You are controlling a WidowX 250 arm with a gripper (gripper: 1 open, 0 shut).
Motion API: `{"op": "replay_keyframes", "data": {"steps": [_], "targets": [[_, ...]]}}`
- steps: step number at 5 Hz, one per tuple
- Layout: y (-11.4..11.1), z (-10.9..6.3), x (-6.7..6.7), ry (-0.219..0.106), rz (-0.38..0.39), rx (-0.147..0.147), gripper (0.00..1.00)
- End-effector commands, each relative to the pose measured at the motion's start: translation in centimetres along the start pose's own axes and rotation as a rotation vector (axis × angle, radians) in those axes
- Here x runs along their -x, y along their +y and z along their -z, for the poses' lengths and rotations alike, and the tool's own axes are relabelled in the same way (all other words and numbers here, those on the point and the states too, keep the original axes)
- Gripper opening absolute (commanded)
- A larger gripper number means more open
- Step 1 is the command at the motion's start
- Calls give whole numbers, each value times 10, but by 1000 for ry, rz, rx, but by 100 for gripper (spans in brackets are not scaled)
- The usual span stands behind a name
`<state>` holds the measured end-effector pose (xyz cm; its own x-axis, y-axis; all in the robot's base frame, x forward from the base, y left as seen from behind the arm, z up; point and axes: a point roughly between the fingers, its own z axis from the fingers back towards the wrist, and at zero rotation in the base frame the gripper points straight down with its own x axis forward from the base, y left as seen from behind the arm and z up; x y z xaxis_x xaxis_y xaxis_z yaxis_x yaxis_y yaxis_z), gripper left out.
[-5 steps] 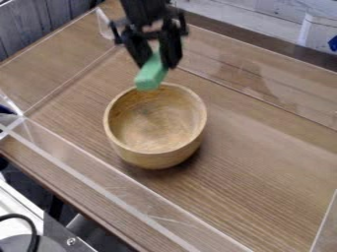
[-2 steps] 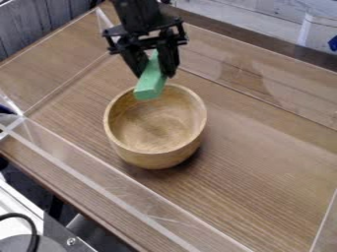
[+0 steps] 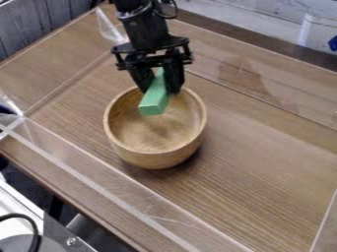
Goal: Remove the green block from inside the brown bowl and put it on the table
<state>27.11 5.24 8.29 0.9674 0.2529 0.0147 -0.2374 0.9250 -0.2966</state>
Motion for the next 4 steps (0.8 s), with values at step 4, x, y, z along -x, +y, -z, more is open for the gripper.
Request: {"op": "replay_keyframes", "data": {"steps": [4], "targets": [[-3,-18,-35,-56,106,-53,0]]}}
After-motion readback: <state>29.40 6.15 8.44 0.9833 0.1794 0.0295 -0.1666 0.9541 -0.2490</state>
